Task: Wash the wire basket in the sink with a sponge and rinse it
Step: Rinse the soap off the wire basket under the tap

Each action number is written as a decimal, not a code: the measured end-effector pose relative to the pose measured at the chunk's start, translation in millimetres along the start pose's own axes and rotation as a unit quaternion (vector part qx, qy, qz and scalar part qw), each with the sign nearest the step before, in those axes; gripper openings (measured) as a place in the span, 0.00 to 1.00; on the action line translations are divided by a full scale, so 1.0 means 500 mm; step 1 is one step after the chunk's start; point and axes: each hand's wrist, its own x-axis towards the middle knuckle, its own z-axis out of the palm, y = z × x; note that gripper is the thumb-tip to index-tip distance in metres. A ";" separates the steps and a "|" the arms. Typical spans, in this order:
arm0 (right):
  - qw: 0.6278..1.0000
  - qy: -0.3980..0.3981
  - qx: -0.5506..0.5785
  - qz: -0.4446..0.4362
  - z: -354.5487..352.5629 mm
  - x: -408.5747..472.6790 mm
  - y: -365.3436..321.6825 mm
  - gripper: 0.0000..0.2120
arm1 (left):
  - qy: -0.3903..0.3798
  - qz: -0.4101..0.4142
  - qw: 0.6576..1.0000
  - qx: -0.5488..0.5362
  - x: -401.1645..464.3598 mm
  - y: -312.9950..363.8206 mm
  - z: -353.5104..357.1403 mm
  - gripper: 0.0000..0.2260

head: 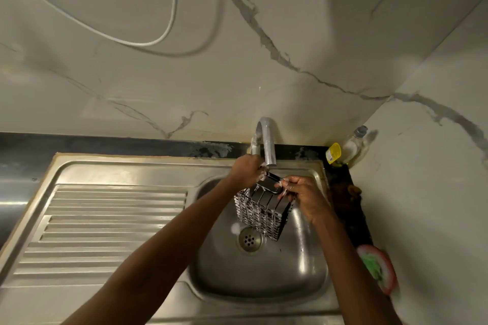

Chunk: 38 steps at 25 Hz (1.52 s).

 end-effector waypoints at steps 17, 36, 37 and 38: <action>0.999 -0.015 -0.018 0.030 -0.107 -0.031 0.032 0.07 | -0.047 -0.269 0.875 -0.400 0.056 0.025 0.123 0.16; 0.997 -0.054 -0.042 0.037 0.028 0.059 -0.012 0.07 | -0.122 -0.039 0.986 -0.106 0.006 -0.055 0.003 0.14; 0.996 -0.067 -0.046 0.041 0.032 0.065 -0.021 0.06 | -0.126 -0.035 0.981 -0.140 0.001 -0.068 -0.010 0.12; 0.994 -0.082 -0.053 0.042 0.038 0.070 -0.029 0.05 | -0.127 -0.030 0.976 -0.172 -0.006 -0.082 -0.023 0.09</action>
